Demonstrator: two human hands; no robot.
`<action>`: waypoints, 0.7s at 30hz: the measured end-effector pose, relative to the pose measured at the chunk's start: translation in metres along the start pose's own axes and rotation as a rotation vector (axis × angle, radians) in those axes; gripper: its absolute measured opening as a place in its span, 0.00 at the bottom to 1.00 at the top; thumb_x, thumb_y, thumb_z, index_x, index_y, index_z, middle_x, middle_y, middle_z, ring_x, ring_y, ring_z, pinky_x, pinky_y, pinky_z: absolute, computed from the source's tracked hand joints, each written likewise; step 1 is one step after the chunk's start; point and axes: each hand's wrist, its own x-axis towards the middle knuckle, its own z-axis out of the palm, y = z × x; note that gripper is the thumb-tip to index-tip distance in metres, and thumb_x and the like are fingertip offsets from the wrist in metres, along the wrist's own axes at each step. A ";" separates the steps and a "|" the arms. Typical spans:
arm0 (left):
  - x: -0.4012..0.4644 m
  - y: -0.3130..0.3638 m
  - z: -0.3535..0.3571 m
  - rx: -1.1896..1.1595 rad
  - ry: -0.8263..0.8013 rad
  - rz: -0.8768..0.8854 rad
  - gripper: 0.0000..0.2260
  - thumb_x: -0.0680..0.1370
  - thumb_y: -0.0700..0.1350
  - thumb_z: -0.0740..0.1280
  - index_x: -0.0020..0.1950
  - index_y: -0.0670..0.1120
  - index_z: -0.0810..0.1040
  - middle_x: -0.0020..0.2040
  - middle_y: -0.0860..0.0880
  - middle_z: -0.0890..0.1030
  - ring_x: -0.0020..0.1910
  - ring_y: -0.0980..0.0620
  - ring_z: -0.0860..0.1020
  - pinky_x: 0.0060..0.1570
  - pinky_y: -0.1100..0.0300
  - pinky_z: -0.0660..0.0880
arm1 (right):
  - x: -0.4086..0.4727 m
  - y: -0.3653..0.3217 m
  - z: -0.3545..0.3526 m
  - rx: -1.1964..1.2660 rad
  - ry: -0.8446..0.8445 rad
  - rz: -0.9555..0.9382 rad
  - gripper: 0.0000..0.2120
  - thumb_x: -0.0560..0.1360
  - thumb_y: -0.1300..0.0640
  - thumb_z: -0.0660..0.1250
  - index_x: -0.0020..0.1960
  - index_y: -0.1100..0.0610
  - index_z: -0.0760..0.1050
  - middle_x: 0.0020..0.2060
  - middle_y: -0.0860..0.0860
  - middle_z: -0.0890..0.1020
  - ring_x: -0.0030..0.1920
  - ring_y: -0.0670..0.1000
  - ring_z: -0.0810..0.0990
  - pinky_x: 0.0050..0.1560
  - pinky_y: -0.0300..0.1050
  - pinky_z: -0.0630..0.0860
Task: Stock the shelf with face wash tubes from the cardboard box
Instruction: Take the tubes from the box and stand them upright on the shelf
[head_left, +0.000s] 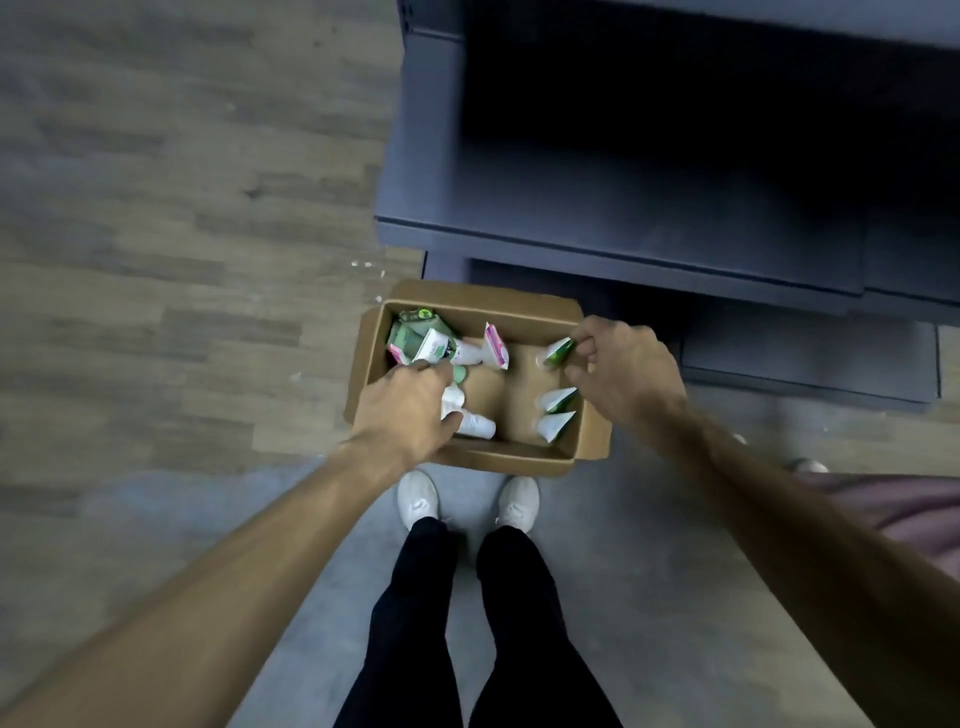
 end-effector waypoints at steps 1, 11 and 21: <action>0.001 -0.005 0.009 -0.005 -0.010 -0.022 0.17 0.75 0.55 0.68 0.61 0.50 0.73 0.56 0.49 0.79 0.58 0.45 0.77 0.50 0.52 0.75 | 0.004 0.003 0.010 0.003 -0.020 -0.006 0.14 0.71 0.53 0.68 0.57 0.46 0.76 0.49 0.49 0.83 0.51 0.55 0.82 0.52 0.53 0.79; 0.028 -0.051 0.065 0.025 0.003 -0.097 0.18 0.76 0.51 0.68 0.63 0.47 0.72 0.58 0.47 0.75 0.57 0.43 0.76 0.50 0.51 0.74 | 0.016 0.005 0.098 0.011 -0.207 -0.141 0.17 0.74 0.55 0.69 0.62 0.49 0.75 0.57 0.50 0.82 0.60 0.55 0.78 0.60 0.52 0.76; 0.086 -0.065 0.124 0.080 -0.182 0.133 0.20 0.74 0.54 0.70 0.64 0.51 0.74 0.59 0.49 0.76 0.61 0.47 0.74 0.58 0.52 0.72 | 0.034 0.021 0.121 -0.106 -0.181 -0.200 0.18 0.74 0.57 0.67 0.63 0.49 0.73 0.61 0.49 0.76 0.60 0.54 0.77 0.59 0.49 0.74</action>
